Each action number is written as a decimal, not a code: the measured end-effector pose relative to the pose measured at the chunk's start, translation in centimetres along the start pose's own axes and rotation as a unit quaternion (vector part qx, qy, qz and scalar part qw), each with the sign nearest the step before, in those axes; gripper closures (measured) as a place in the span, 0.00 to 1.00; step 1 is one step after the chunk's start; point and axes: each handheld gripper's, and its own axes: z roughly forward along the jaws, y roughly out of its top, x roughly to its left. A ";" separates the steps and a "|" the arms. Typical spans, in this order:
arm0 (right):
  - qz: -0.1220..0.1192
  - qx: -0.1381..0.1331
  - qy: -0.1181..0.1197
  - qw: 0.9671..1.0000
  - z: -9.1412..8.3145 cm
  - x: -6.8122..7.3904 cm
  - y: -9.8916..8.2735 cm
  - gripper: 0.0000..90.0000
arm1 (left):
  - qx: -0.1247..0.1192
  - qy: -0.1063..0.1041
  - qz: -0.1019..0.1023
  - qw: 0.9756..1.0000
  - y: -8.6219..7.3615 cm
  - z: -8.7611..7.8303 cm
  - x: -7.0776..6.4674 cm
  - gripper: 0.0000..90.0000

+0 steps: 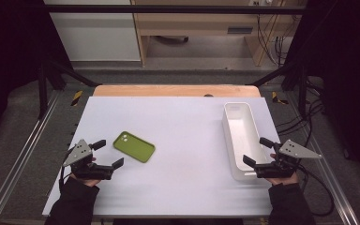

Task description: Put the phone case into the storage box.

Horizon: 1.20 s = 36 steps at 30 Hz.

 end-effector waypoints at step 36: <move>-0.004 0.003 0.000 1.000 0.0 0.2 0.1 0.01 | 0.061 0.008 0.002 0.998 3.2 2.9 0.0 0.00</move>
